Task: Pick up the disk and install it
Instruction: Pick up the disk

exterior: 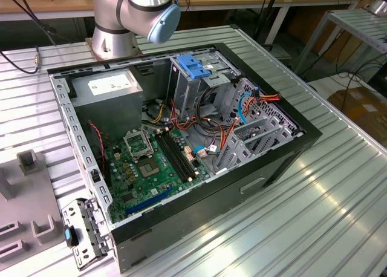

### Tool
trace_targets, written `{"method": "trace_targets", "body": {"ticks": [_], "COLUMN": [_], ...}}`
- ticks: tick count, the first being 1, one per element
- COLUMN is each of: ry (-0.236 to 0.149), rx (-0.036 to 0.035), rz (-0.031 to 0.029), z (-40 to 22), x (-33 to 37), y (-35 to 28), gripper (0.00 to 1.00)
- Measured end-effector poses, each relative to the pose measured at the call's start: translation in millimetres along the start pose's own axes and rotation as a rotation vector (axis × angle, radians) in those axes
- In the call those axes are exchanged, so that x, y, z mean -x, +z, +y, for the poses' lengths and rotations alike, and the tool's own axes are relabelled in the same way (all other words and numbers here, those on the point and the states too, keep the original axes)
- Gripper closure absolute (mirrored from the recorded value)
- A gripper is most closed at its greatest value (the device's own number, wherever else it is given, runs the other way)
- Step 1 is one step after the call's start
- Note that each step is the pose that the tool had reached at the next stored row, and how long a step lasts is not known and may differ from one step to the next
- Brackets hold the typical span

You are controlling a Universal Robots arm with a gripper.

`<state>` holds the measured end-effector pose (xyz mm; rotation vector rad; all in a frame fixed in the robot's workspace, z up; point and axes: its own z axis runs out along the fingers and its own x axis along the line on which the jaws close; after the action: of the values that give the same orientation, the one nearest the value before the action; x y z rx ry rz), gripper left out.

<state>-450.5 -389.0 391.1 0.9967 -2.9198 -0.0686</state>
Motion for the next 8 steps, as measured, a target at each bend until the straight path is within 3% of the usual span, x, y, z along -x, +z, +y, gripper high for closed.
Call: {"method": "trace_targets", "body": {"ticks": [8], "ry": [-0.169], "rx": [-0.0077], "rz": [0.0110], "z": [0.0], "x": [0.0], "y": [0.0], "gripper": [0.89]}}
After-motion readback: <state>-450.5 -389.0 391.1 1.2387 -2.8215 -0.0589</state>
